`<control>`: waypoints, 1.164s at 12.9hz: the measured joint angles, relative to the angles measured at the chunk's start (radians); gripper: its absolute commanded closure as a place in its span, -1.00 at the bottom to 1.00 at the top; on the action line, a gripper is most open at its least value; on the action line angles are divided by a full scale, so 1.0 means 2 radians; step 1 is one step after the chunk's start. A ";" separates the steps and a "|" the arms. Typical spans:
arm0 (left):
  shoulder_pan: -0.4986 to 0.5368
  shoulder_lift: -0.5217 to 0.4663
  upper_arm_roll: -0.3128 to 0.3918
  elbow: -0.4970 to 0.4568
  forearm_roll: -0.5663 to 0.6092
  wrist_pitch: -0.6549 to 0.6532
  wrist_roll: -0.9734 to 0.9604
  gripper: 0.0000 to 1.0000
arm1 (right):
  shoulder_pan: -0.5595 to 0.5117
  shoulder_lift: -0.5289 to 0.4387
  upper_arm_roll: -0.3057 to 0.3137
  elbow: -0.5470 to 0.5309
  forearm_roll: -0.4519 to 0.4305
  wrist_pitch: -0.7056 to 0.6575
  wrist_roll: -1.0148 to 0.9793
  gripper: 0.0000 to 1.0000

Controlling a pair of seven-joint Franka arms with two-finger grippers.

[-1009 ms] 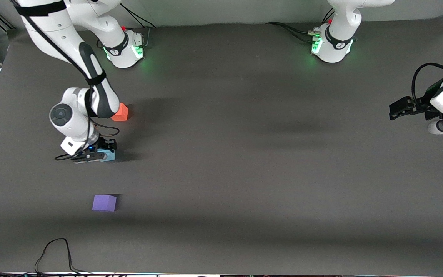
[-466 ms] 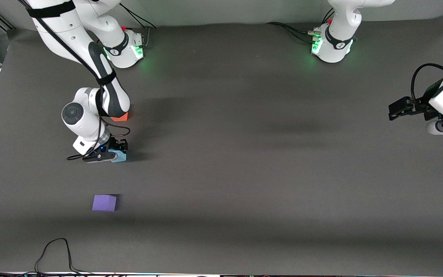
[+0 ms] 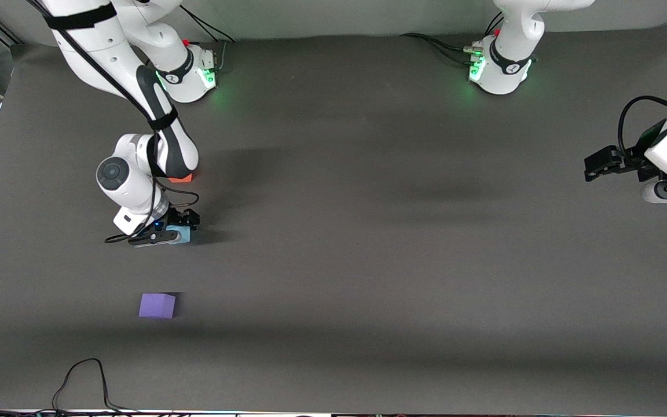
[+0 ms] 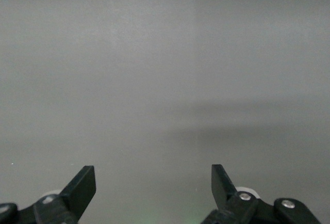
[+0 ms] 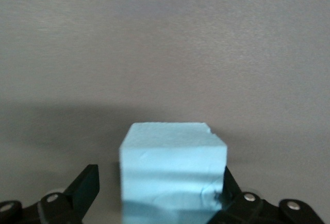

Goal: Place blue block between orange and purple blocks

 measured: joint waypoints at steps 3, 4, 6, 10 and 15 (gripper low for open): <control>0.000 0.000 0.000 0.000 0.000 0.000 0.000 -1.00 | 0.000 -0.060 -0.019 0.018 0.001 -0.083 -0.044 -1.00; 0.000 0.000 0.000 0.000 0.000 0.000 0.000 -1.00 | -0.001 -0.080 -0.026 0.030 0.001 -0.121 -0.050 -1.00; 0.000 0.000 -0.001 0.000 0.000 0.000 0.000 -1.00 | -0.001 -0.110 -0.042 0.077 -0.008 -0.217 -0.056 -1.00; 0.000 0.000 -0.001 -0.001 0.000 0.000 0.000 -1.00 | -0.001 -0.124 -0.061 0.213 -0.026 -0.386 -0.056 -1.00; -0.001 0.000 -0.001 -0.001 0.000 0.000 0.000 -1.00 | -0.001 -0.138 -0.065 0.325 -0.029 -0.521 -0.012 -1.00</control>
